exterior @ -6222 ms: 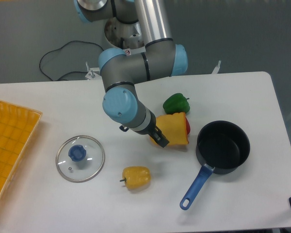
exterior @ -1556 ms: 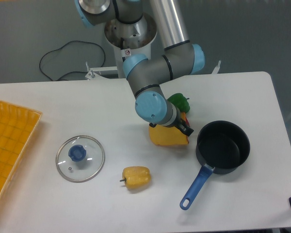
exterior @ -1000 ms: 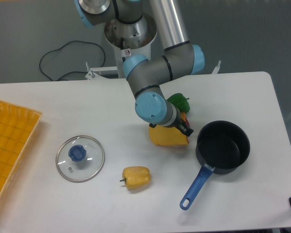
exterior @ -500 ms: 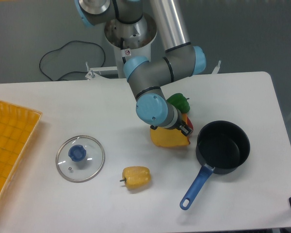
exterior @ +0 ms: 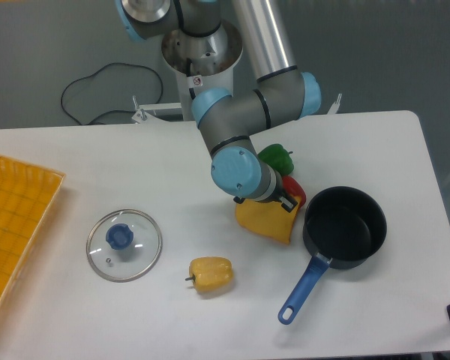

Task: Pick up the bread slice

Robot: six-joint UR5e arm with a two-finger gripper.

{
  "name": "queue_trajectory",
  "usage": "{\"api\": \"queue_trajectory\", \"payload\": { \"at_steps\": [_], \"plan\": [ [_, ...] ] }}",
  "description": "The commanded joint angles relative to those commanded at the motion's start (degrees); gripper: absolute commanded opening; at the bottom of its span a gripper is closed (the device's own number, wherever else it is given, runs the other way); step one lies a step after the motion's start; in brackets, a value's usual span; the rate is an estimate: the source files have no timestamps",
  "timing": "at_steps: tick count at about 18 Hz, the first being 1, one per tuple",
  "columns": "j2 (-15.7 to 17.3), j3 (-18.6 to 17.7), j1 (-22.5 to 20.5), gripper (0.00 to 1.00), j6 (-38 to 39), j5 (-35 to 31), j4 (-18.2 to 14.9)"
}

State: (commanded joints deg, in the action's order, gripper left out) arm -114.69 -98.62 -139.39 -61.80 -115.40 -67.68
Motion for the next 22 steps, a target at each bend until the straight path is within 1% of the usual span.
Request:
{"api": "queue_trajectory", "payload": {
  "at_steps": [4, 5, 6, 7, 9, 13, 18, 21, 22],
  "plan": [
    [-0.18, 0.18, 0.26, 0.11, 0.8, 0.35, -0.17],
    [-0.09, 0.18, 0.26, 0.15, 0.8, 0.61, -0.17],
    [0.0, 0.18, 0.26, 0.58, 0.45, 0.88, -0.17],
    [-0.09, 0.18, 0.26, 0.95, 0.1, 0.79, -0.09],
    [-0.18, 0.18, 0.53, 1.0, 0.1, 0.88, 0.17],
    [-0.27, 0.09, 0.97, 1.0, 0.01, 0.88, 0.7],
    [-0.88, -0.26, 3.69, 1.0, 0.8, 0.79, 1.32],
    [-0.53, -1.57, 4.22, 1.0, 0.89, 0.88, 1.76],
    [-0.53, -2.28, 4.31, 1.0, 0.89, 0.88, 2.54]
  ]
}}
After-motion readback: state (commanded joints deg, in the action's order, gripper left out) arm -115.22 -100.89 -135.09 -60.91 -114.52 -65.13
